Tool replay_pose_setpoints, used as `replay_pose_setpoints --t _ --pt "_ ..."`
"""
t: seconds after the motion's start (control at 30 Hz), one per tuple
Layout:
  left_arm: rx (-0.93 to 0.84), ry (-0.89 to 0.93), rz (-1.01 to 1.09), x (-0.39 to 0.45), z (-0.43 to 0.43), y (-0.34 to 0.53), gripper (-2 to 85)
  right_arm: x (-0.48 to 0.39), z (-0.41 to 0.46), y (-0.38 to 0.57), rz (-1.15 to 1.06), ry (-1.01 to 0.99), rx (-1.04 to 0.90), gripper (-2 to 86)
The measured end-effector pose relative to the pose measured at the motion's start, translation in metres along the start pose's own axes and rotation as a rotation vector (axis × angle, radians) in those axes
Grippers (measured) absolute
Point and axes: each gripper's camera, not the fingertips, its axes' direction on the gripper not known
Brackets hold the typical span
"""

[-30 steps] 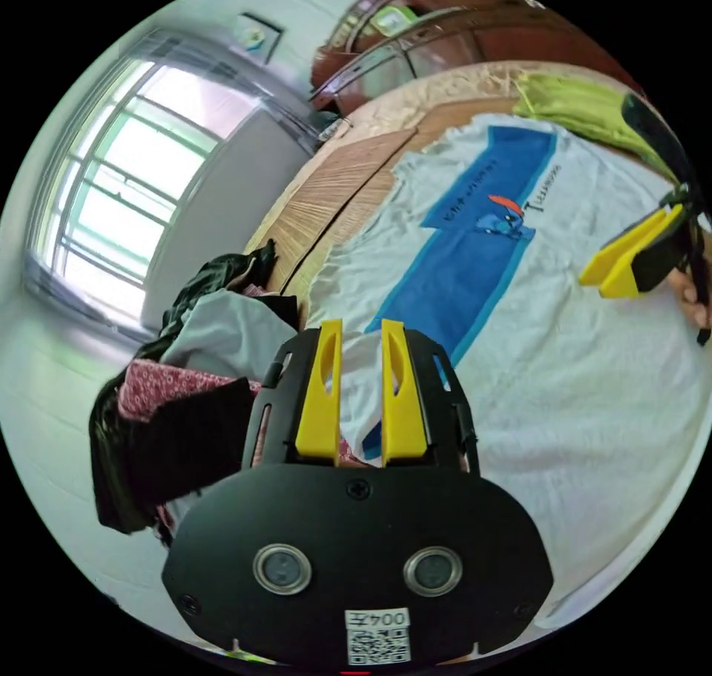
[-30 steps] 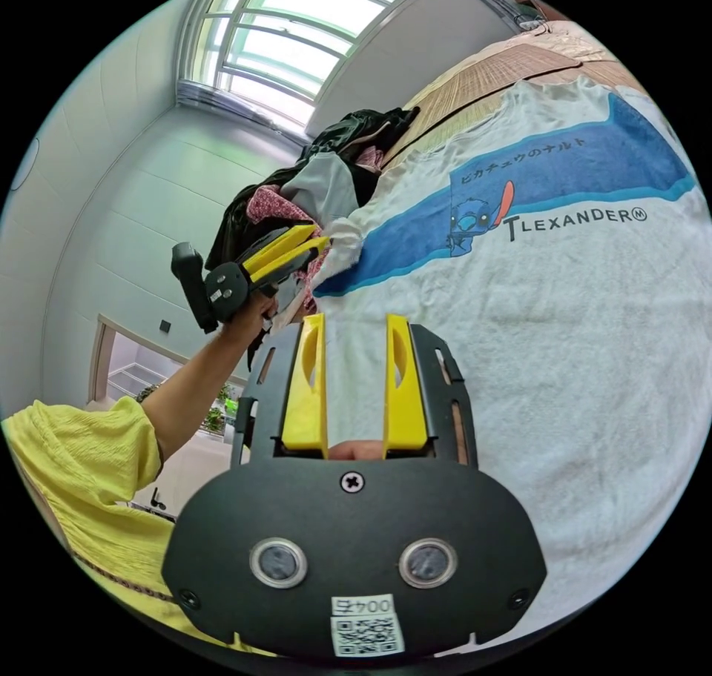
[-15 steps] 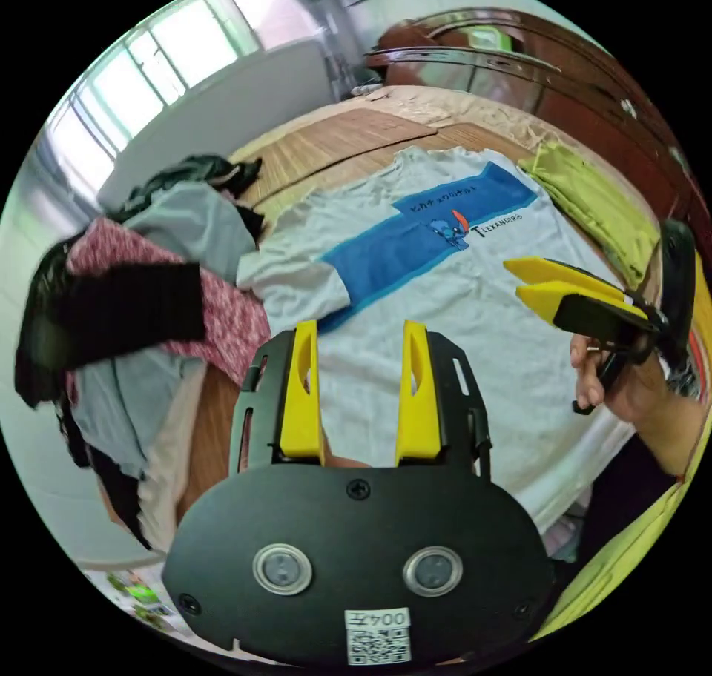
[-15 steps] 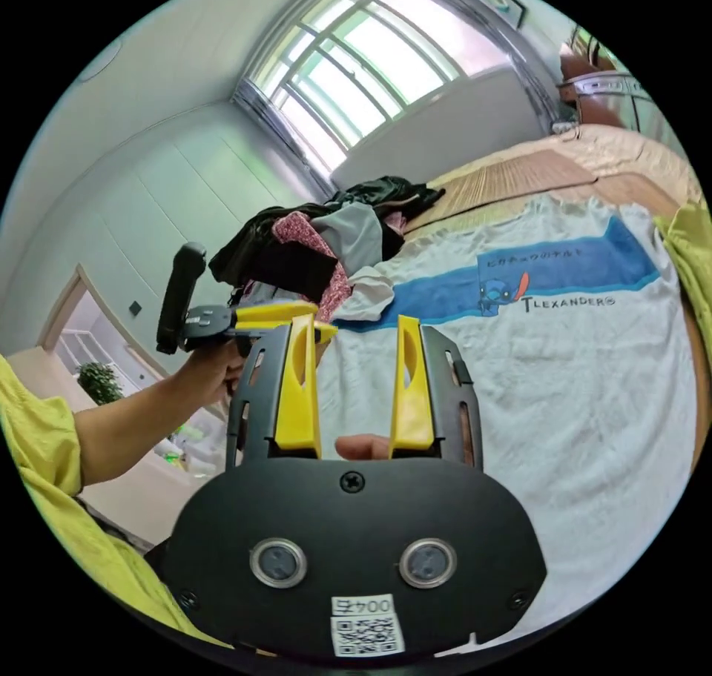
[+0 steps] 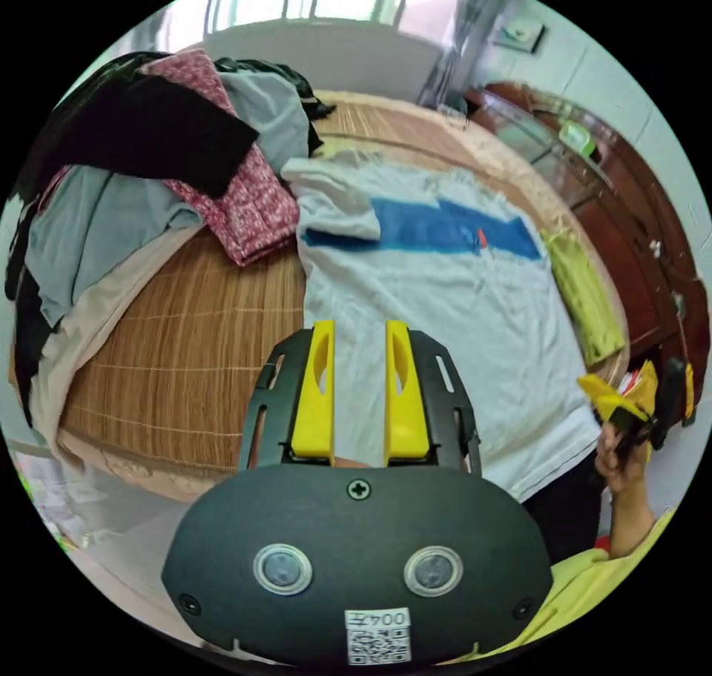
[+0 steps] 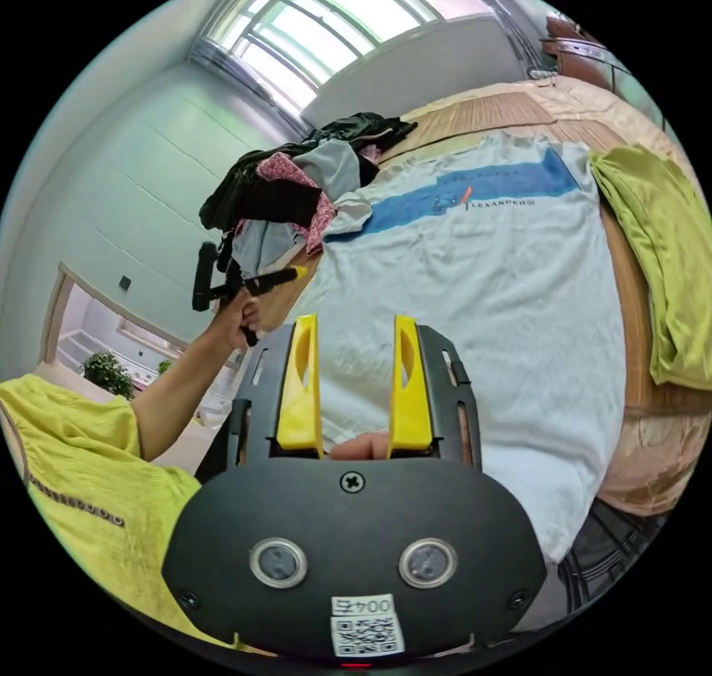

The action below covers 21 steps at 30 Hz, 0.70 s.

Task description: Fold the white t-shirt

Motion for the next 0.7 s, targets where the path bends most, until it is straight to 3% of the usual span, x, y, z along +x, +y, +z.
replay_pose_setpoints --t 0.23,0.37,0.53,0.7 --pt "0.208 0.139 -0.169 -0.057 0.019 -0.029 8.5 -0.016 0.023 -0.006 0.077 -0.045 -0.065 13.1" --pt "0.236 0.216 -0.210 -0.088 0.051 -0.044 8.0 -0.054 0.056 -0.051 -0.078 0.070 -0.109 10.4" --pt "0.199 0.180 -0.286 -0.133 0.078 -0.048 7.5 -0.097 0.124 -0.135 -0.260 0.173 -0.227 7.6" --pt "0.174 0.246 -0.386 -0.170 0.093 -0.053 6.6 -0.148 0.210 -0.231 -0.528 0.314 -0.221 8.2"
